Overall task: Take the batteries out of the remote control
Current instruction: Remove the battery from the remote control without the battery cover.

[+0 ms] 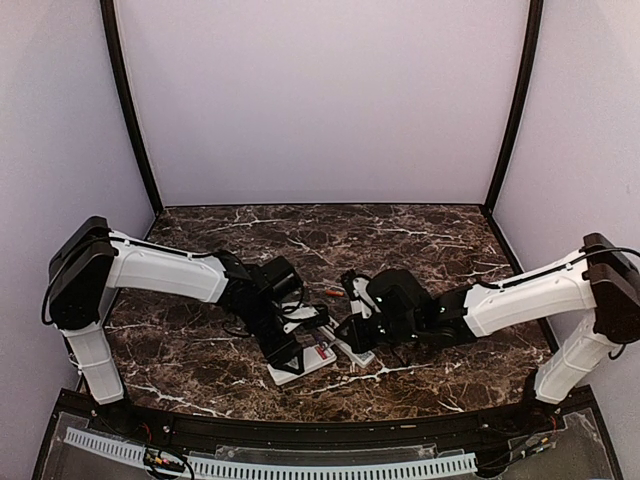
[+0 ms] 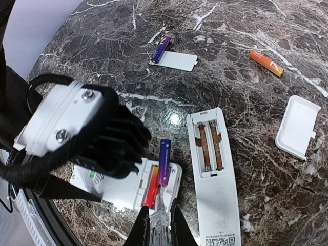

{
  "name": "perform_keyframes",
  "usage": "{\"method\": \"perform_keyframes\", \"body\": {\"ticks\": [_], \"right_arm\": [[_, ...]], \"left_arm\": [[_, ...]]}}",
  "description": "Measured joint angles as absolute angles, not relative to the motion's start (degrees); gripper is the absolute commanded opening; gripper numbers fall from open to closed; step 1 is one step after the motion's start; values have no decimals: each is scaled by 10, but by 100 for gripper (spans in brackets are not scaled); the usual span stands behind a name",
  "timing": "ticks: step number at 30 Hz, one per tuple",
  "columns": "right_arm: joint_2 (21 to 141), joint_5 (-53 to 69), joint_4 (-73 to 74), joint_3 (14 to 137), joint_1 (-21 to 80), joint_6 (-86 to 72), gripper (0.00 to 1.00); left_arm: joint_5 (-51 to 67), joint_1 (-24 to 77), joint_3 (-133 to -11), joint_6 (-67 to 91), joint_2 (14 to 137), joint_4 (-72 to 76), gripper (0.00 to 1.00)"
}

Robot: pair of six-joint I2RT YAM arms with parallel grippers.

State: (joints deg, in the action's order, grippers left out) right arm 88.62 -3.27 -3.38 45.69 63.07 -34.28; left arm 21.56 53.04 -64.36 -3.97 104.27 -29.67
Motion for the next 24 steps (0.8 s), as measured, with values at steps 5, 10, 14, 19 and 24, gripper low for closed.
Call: {"method": "perform_keyframes", "body": {"ticks": [5,10,14,19,24], "right_arm": [[902,-31,-76,457,619,-342,0],[902,-28,-105,457,614,-346,0],[900,-28,-105,457,613,-348,0],[873,-21,-85,455,608,-352,0],[847,32,-69,445,588,-362,0]], "left_arm": [[225,533,-644,-41,1046,-290,28],[225,534,-645,-41,1046,-290,28],[224,534,-645,-41,1046,-290,28],[200,542,-646,-43,1046,-290,28],[177,553,-647,-43,1046,-290,28]]}}
